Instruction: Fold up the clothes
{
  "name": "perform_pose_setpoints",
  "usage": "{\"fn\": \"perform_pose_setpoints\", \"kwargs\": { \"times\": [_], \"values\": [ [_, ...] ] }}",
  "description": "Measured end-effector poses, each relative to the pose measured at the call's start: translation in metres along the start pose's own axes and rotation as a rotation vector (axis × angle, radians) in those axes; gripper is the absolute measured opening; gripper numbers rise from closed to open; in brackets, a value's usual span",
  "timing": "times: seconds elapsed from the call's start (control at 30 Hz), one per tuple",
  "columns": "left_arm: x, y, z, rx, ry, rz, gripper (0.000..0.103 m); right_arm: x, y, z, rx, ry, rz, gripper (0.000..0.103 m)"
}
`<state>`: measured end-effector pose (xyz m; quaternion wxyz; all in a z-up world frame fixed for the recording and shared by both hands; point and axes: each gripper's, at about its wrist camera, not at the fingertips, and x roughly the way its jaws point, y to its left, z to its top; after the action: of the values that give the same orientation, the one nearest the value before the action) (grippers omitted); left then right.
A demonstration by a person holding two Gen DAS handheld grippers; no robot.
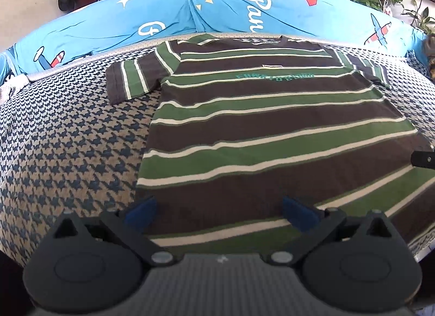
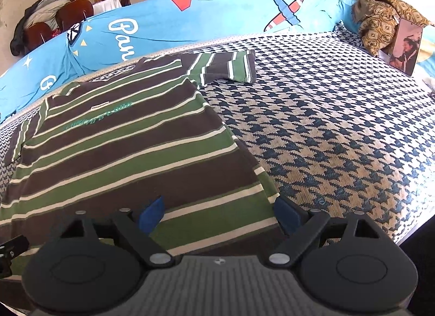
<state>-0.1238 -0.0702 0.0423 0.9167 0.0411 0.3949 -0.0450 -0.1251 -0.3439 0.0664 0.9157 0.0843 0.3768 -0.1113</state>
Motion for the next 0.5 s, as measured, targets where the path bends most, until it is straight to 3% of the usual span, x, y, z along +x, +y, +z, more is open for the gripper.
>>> {"fn": "perform_pose_setpoints", "kwargs": {
  "times": [0.23, 0.5],
  "values": [
    [-0.002, 0.000, 0.001, -0.008, 0.008, -0.001, 0.103, -0.002, -0.004, 0.000, 0.031, 0.002, 0.005, 0.088],
    [-0.004, -0.004, 0.010, -0.024, 0.000, -0.019, 0.103, -0.001, -0.007, 0.014, 0.080, 0.013, 0.089, 0.088]
  ]
}}
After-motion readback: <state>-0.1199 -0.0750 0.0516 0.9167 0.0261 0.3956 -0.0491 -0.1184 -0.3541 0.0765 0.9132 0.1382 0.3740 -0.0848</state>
